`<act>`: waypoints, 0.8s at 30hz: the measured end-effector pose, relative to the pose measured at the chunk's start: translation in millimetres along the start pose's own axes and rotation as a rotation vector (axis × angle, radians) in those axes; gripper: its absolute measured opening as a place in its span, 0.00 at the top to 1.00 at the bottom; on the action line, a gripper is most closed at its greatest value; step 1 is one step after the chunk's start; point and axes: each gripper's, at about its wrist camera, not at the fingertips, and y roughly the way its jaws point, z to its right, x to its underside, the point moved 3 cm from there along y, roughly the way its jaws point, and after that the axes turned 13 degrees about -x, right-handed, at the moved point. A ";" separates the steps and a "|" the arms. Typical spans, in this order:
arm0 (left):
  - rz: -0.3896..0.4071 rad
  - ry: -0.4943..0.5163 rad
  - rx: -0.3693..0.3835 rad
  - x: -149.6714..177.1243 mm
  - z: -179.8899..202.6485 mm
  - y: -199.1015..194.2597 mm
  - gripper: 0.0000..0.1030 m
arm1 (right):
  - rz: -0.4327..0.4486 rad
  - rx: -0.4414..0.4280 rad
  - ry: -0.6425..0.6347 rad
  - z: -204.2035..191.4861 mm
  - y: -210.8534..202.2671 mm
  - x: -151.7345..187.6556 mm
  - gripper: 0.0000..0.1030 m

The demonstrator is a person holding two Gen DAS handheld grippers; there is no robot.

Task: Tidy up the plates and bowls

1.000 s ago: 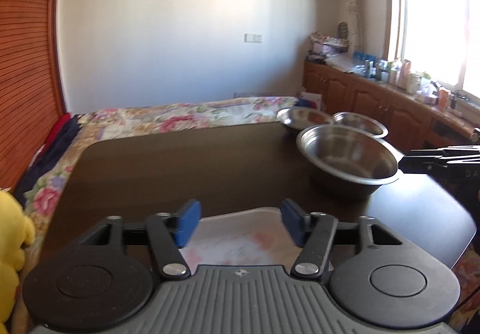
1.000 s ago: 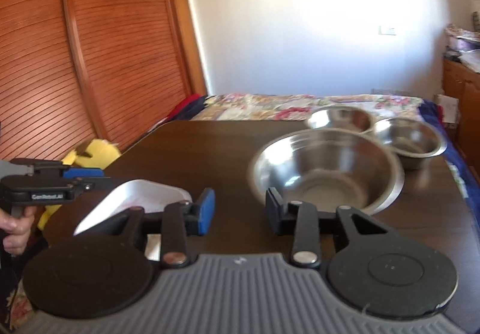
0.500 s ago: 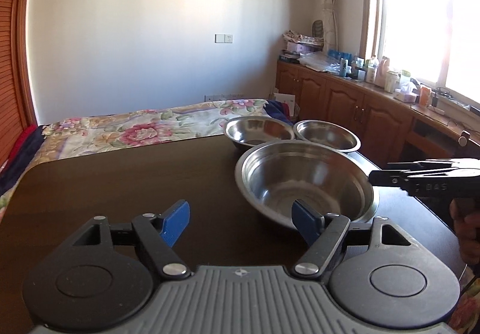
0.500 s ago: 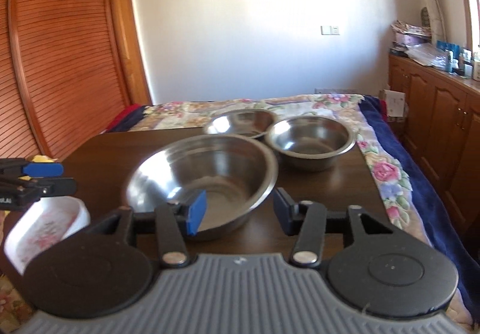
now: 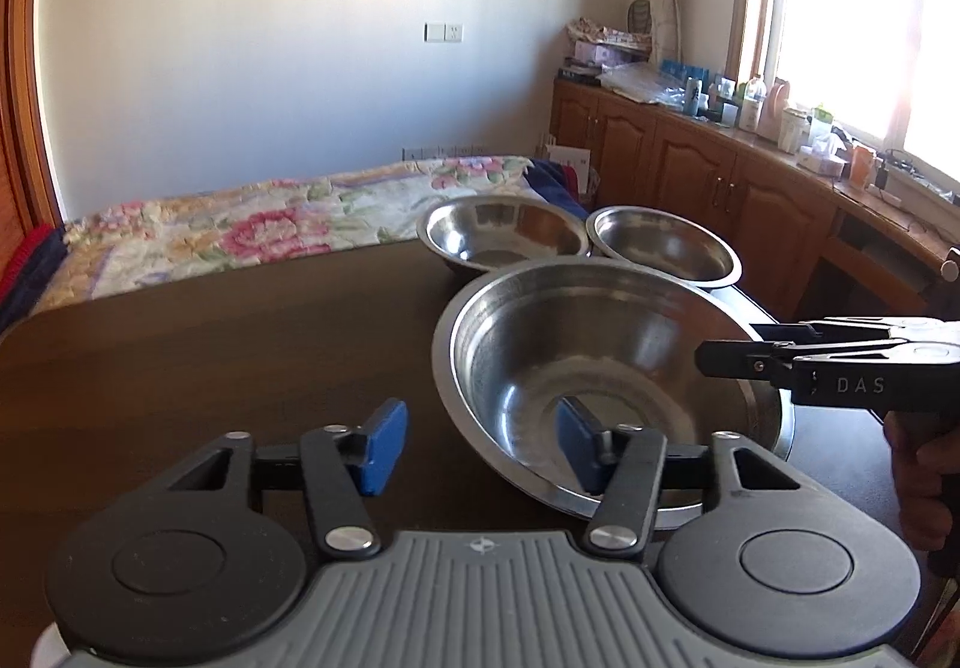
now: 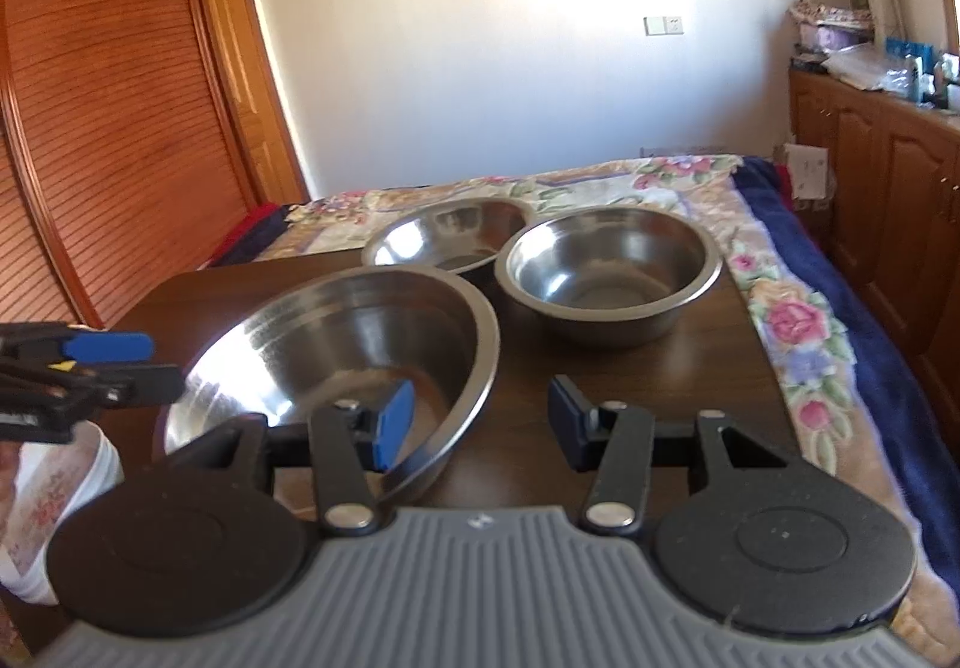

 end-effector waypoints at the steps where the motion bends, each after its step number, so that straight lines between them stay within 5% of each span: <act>1: -0.004 -0.003 0.003 -0.4 1.3 1.9 0.47 | -0.002 -0.008 0.002 0.1 1.3 0.5 0.50; 10: -0.017 0.004 0.002 -2.3 6.8 11.8 0.52 | -0.010 -0.039 0.007 1.5 8.6 1.1 0.56; 13: -0.026 0.006 0.014 -1.6 6.9 13.1 0.67 | -0.001 -0.032 -0.001 2.5 10.7 -0.6 0.66; 15: -0.025 -0.012 0.015 -1.0 5.3 10.1 0.68 | 0.003 -0.029 -0.005 2.2 10.7 -1.1 0.76; 24: -0.016 -0.035 0.039 2.7 -0.2 -6.4 0.68 | 0.009 -0.034 0.017 -0.4 5.5 -0.7 0.77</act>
